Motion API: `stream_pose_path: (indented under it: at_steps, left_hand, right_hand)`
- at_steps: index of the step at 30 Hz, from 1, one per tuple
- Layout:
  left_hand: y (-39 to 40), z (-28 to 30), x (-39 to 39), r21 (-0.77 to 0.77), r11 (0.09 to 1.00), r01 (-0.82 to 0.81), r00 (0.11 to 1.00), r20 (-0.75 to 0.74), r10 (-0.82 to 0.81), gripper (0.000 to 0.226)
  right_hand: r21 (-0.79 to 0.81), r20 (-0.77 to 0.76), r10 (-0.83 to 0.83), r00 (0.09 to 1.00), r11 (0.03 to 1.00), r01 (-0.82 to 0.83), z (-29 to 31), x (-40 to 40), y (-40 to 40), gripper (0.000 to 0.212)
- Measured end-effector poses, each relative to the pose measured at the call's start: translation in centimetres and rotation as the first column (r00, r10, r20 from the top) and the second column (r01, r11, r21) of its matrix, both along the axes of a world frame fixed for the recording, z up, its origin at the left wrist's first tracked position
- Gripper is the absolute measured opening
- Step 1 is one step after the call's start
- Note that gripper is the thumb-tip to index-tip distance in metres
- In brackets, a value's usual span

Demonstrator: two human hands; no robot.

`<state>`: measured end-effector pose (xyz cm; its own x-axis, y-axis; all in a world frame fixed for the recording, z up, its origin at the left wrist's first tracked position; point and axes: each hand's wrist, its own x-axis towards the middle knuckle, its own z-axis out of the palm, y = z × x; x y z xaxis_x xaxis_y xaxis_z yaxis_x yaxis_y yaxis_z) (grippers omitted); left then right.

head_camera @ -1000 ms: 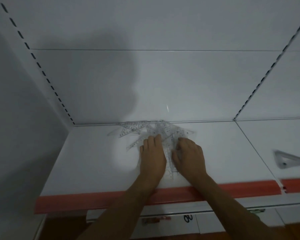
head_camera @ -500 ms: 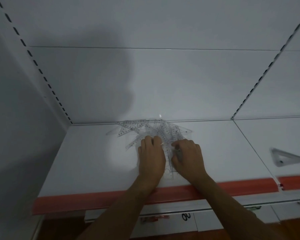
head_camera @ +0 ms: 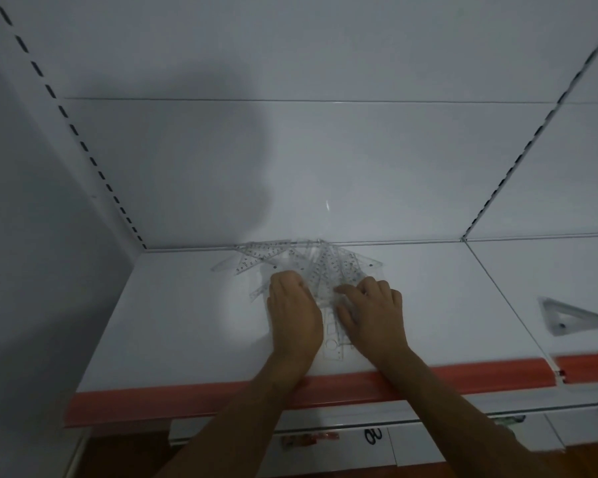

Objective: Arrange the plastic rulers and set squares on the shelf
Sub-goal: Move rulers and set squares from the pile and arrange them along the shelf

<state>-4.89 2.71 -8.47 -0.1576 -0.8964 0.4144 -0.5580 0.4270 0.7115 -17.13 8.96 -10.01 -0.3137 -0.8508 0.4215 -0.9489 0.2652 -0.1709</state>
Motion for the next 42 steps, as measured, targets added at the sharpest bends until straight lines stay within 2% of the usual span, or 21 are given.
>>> stream_pose_path:
  at_steps: [5,11,13,16,20,25,30,36,40,42]
  left_hand:
    - [0.1,0.2,0.0,0.05,0.999,-0.003,0.998,-0.069,0.006,0.025]
    - [0.2,0.3,0.0,0.025,1.0,-0.01,0.998,-0.065,0.011,0.016]
    - [0.2,0.2,0.0,0.03,1.0,-0.008,0.996,-0.092,0.01,0.01]
    - [0.3,-0.1,0.1,0.064,0.998,0.003,0.992,-0.125,0.005,0.007]
    - [1.0,0.6,0.0,0.029,0.993,0.113,0.993,-0.043,-0.112,0.011]
    - [1.5,1.2,-0.2,0.023,0.987,0.158,0.985,0.07,-0.159,0.017]
    - [1.8,2.0,-0.2,0.033,0.984,0.175,0.981,0.075,-0.177,0.033]
    - [1.3,3.5,-1.0,0.044,0.98,0.193,0.98,-0.066,-0.19,0.039]
    - [0.6,5.3,-2.3,0.125,0.969,0.214,0.968,-0.159,-0.194,0.042]
    - [0.4,5.9,-2.9,0.157,0.956,0.247,0.957,-0.192,-0.216,0.046]
  right_hand:
    - [-0.071,-0.002,0.061,0.998,0.996,-0.061,-0.4,-0.1,0.0,0.018]
    - [-0.168,-0.002,0.073,0.997,0.983,-0.073,-0.3,-0.1,0.3,0.03]
    - [-0.209,0.065,0.041,0.997,0.977,-0.026,0.2,0.0,0.5,0.03]
    - [-0.28,0.257,-0.027,0.966,0.955,0.101,1.1,0.0,0.8,0.036]
    - [-0.339,0.471,-0.005,0.882,0.922,0.186,1.3,-0.5,1.1,0.038]
    - [-0.335,0.515,0.002,0.857,0.921,0.199,1.2,-0.7,1.3,0.038]
    - [-0.347,0.593,0.062,0.803,0.919,0.185,1.1,-0.9,1.3,0.028]
    - [-0.401,0.714,0.145,0.685,0.887,0.23,2.4,-1.3,2.0,0.021]
    - [-0.379,0.695,0.171,0.698,0.913,0.153,3.9,-1.7,2.3,0.015]
    - [-0.384,0.703,0.169,0.691,0.908,0.169,5.0,-2.2,2.7,0.014]
